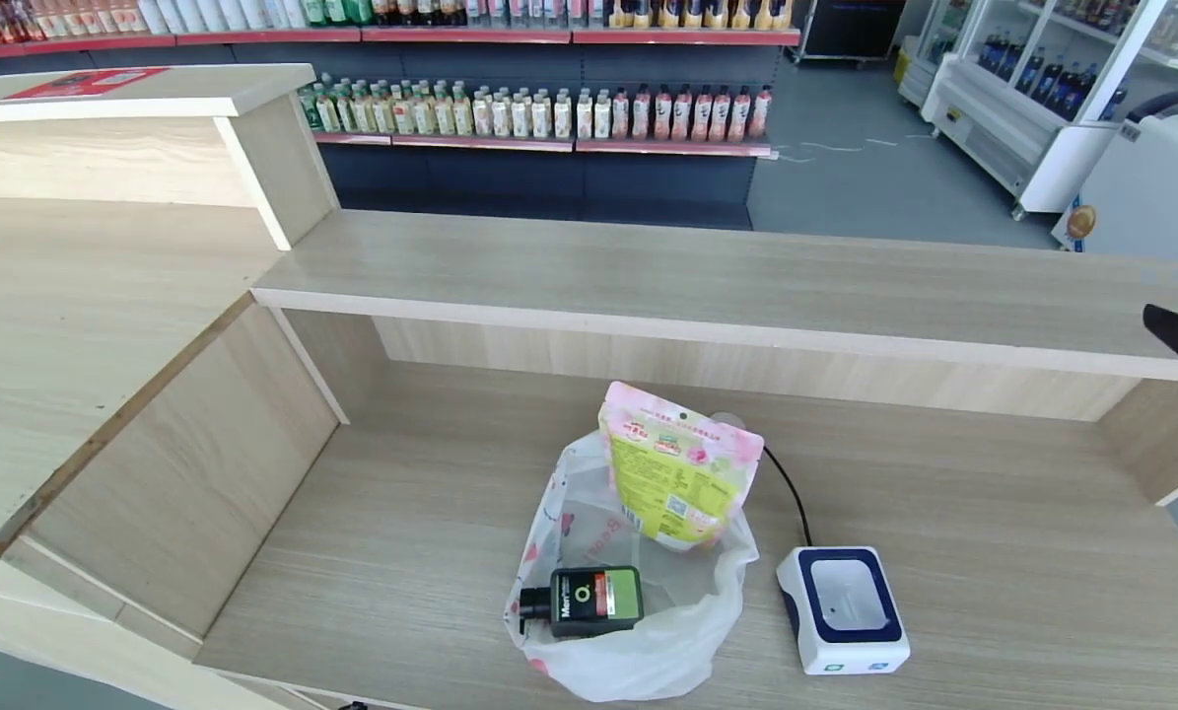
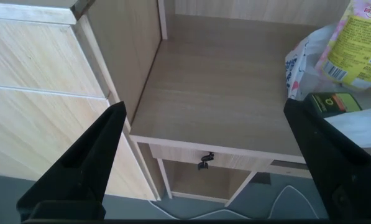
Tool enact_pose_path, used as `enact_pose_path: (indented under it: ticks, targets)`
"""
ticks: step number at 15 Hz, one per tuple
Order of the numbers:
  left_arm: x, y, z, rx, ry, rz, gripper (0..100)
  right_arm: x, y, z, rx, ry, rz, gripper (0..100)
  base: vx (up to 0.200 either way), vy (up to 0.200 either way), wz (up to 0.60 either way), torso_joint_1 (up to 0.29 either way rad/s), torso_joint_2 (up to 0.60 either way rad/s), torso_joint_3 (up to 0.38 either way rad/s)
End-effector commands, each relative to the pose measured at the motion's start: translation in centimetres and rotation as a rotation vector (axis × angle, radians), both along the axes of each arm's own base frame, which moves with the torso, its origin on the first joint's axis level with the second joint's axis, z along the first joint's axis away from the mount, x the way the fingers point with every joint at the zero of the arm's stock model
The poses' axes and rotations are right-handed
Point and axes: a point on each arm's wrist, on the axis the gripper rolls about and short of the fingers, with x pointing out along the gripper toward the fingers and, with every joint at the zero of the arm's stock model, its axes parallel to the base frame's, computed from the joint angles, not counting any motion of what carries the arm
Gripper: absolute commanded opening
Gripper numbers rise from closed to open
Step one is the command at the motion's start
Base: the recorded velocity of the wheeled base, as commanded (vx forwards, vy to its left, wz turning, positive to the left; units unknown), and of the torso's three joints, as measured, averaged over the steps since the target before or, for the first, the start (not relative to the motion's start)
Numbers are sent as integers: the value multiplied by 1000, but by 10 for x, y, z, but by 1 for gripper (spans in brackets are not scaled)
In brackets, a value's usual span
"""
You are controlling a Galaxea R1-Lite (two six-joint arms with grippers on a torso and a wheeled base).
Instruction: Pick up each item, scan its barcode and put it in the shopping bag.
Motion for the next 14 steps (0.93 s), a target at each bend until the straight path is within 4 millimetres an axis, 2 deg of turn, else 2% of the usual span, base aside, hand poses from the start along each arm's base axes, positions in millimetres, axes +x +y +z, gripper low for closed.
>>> enact_pose_path:
  ticks: [1, 4, 6, 8, 9, 10, 11, 13, 14]
  targets:
    - [0, 0, 0, 0, 0, 0, 100, -26, -3, -16, 45, -7, -99, 100, 0, 0, 0, 0, 0, 0]
    - [0, 0, 0, 0, 2, 0, 100, -42, -2, -36, 69, 11, -172, 100, 0, 0, 0, 0, 0, 0]
    - [0, 0, 0, 0, 0, 0, 100, -58, -2, -59, 96, 37, -208, 100, 0, 0, 0, 0, 0, 0]
    - [0, 0, 0, 0, 0, 0, 100, -92, 7, -109, 146, 65, -252, 100, 0, 0, 0, 0, 0, 0]
    - [0, 0, 0, 0, 0, 0, 100, -96, 8, -117, 149, 74, -255, 100, 0, 0, 0, 0, 0, 0]
    - [0, 0, 0, 0, 0, 0, 100, -112, 12, -148, 173, 101, -258, 100, 0, 0, 0, 0, 0, 0]
    - [0, 0, 0, 0, 0, 0, 100, -122, 15, -166, 214, 221, -263, 100, 0, 0, 0, 0, 0, 0]
    - [0, 0, 0, 0, 0, 0, 100, -142, 18, -193, 237, 332, -347, 100, 0, 0, 0, 0, 0, 0]
    - [0, 0, 0, 0, 0, 0, 100, -148, 20, -195, 274, 269, -304, 100, 0, 0, 0, 0, 0, 0]
